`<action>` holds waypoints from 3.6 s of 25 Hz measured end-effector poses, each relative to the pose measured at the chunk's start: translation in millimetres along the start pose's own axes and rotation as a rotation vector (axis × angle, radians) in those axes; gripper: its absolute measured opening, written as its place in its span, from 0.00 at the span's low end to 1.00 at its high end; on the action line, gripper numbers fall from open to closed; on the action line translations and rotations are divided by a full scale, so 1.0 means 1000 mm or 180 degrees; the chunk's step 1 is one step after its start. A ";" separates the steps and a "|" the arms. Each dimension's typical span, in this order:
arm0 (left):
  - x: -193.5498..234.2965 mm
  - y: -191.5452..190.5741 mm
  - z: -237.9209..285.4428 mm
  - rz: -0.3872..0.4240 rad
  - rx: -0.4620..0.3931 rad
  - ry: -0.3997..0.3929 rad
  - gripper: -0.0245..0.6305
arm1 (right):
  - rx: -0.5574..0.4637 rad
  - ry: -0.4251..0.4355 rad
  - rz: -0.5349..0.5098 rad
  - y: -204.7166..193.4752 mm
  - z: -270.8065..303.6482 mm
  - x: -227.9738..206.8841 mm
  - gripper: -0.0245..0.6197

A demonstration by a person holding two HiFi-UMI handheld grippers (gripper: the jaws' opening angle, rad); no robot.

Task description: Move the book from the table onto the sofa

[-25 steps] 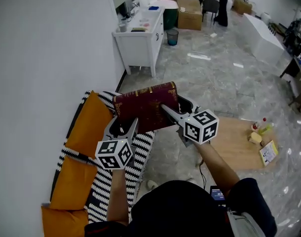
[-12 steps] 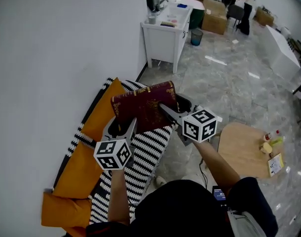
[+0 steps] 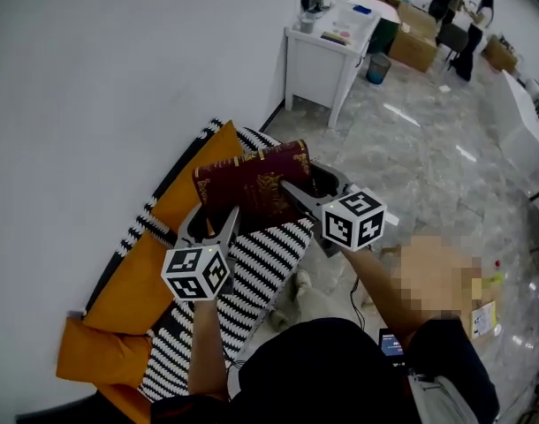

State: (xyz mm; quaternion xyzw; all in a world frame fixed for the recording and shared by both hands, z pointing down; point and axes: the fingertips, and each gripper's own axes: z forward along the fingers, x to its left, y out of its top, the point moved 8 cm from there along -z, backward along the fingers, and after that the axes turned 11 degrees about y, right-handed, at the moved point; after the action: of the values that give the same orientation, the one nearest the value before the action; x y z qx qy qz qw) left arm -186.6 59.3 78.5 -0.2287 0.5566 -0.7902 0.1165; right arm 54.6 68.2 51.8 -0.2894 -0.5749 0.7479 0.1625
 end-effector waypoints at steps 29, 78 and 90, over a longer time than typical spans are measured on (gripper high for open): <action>0.082 -0.136 0.135 -0.0659 0.0828 0.0850 0.48 | 0.1068 0.0765 0.0545 -0.138 0.163 -0.146 0.48; 0.175 -0.502 0.244 -0.1330 0.2070 0.0979 0.48 | 0.2257 0.0661 0.1265 -0.519 0.252 -0.247 0.48; 0.183 -0.543 0.252 -0.1388 0.2277 0.0888 0.48 | 0.2492 0.0566 0.1364 -0.560 0.252 -0.252 0.48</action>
State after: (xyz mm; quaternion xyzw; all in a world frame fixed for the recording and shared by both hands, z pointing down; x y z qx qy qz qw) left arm -183.2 -37.2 696.8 -0.1772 0.1971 -0.9625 -0.0574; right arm 44.4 -109.9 691.3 -0.3817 -0.1598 0.8979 0.1499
